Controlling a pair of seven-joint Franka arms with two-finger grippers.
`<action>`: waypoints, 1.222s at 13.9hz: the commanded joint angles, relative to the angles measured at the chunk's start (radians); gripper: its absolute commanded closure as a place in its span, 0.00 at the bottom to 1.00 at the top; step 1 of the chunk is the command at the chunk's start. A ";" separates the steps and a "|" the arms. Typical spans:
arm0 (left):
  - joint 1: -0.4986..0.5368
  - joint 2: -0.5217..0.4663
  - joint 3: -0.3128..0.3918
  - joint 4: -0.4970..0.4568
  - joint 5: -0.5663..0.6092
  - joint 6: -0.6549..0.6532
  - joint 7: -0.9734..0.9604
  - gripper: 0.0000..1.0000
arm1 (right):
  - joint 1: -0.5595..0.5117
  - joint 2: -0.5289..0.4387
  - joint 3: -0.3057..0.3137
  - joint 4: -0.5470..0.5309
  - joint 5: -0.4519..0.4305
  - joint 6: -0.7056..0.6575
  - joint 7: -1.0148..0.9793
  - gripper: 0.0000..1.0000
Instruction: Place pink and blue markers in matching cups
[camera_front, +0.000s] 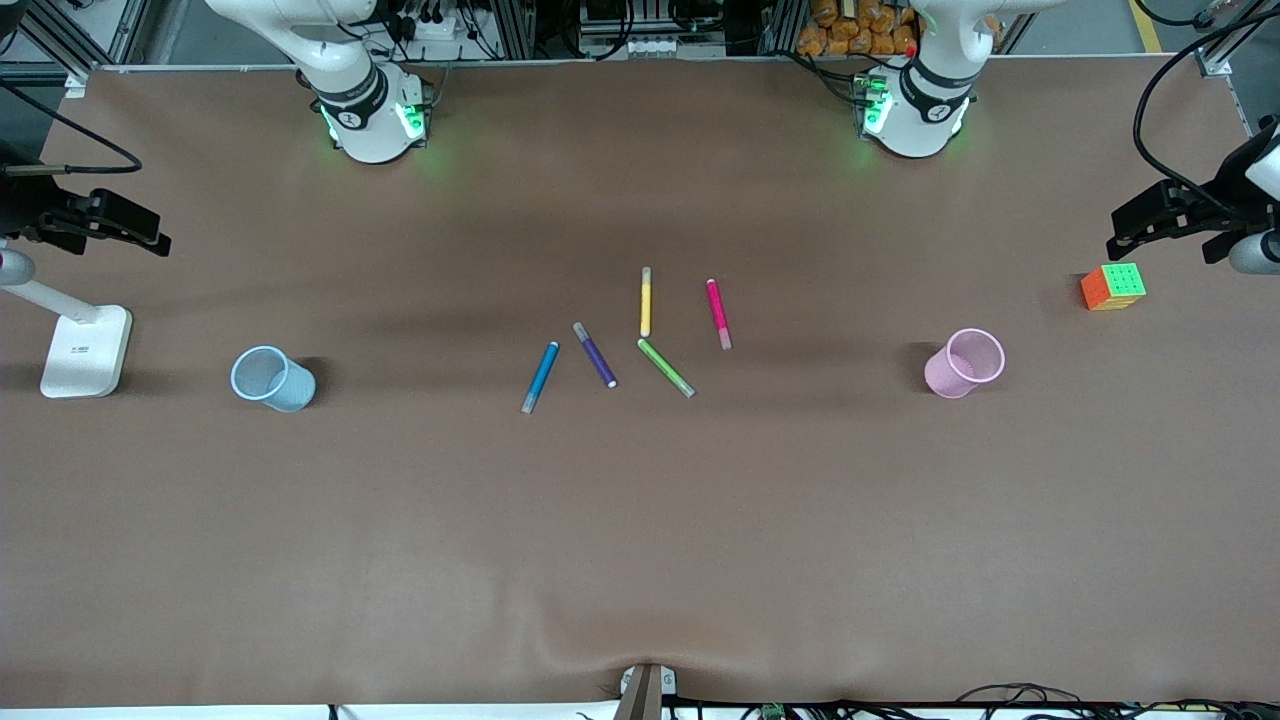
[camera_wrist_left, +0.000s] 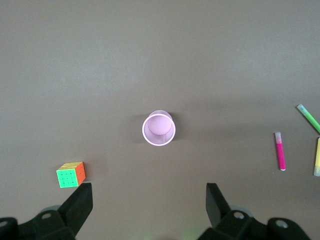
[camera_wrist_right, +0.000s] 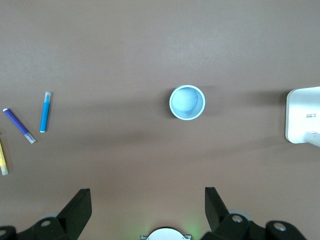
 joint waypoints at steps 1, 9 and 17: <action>0.007 0.001 -0.010 0.014 -0.011 -0.019 -0.006 0.00 | -0.001 0.001 0.002 0.002 0.009 -0.013 0.009 0.00; 0.011 0.005 -0.010 0.014 -0.012 -0.019 -0.011 0.00 | 0.004 0.006 0.002 0.001 0.009 -0.018 0.009 0.00; 0.002 0.040 -0.010 0.013 -0.012 -0.018 -0.006 0.00 | 0.004 0.007 0.004 0.002 0.009 -0.022 0.009 0.00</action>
